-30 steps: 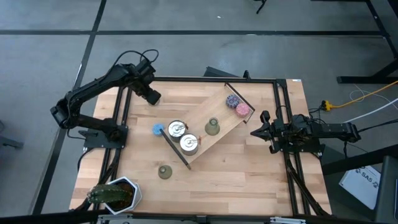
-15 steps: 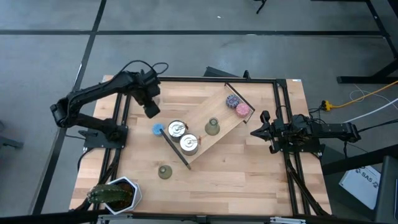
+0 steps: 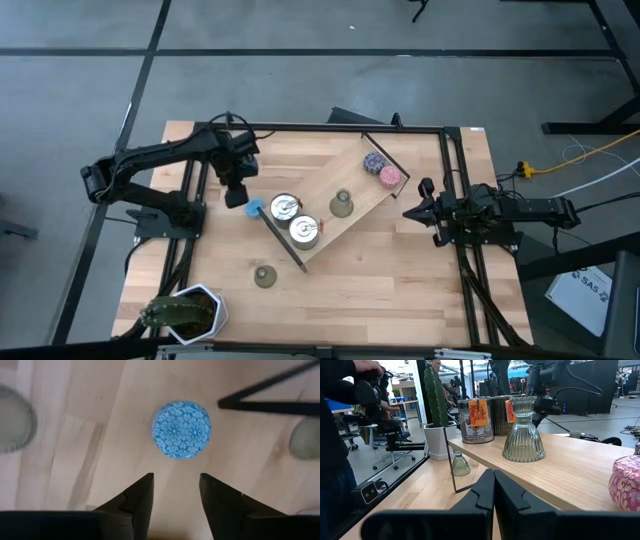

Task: Pick & Place candle stick holders
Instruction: Put the blue patterned scented candle on the shelf

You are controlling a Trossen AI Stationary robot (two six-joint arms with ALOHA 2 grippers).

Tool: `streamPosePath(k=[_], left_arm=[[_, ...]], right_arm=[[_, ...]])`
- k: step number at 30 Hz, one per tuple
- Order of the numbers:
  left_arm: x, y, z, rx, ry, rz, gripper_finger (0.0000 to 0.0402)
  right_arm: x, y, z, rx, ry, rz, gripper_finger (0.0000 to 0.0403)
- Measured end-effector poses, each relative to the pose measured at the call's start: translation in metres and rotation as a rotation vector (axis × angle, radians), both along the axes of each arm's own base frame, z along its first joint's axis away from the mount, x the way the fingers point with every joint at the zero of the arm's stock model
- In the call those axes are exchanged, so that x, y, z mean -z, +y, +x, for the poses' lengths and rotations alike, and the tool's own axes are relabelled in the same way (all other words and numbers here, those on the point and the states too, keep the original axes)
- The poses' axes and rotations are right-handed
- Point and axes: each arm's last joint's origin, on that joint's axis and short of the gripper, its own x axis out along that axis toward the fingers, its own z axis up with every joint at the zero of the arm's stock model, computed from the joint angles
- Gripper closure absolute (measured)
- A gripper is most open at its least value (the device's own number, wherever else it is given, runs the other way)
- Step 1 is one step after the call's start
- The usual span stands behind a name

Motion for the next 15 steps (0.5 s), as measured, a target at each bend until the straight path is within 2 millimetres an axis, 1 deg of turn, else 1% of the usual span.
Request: streamPosePath(k=[6, 15], left_arm=[[0.0052, -0.0038, 0.0010, 0.177, -0.017, 0.031, 0.0214], [0.0049, -0.0088, 0.0068, 0.409, -0.070, 0.087, 0.0164]], right_arm=[[0.0000, 0.0000, 0.0000, 0.000, 0.000, 0.000, 0.0393], [0.0000, 0.0000, 0.0000, 0.000, 0.000, 0.000, 0.0393]])
